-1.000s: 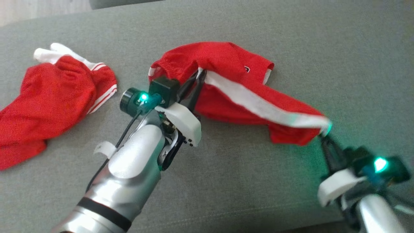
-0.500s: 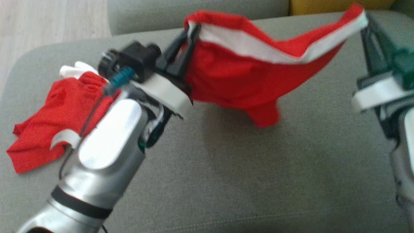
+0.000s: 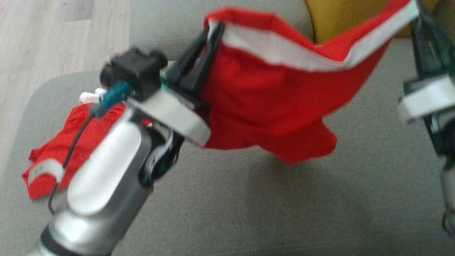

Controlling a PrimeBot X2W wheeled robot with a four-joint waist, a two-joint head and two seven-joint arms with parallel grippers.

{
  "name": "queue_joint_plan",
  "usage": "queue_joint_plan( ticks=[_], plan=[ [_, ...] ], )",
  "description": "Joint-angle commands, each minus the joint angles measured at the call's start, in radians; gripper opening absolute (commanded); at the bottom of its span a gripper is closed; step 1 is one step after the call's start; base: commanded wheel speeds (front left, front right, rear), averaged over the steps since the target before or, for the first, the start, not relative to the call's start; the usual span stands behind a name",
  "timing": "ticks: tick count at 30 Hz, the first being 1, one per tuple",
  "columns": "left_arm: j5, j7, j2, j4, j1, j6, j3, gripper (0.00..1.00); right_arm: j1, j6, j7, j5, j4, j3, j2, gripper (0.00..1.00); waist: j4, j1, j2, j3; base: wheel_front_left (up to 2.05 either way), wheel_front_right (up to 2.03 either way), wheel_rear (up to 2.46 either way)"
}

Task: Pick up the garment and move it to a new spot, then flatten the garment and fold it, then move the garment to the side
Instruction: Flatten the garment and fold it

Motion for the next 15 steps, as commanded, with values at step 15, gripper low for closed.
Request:
queue_joint_plan(
  ticks=[15],
  plan=[
    [-0.094, 0.244, 0.182, -0.348, 0.054, 0.057, 0.089, 0.0, 0.205, 0.004, 0.36, 0.112, -0.445, -0.068, -0.035, 0.0, -0.024, 0.0, 0.0, 0.041, 0.0, 0.0, 0.0]
  ],
)
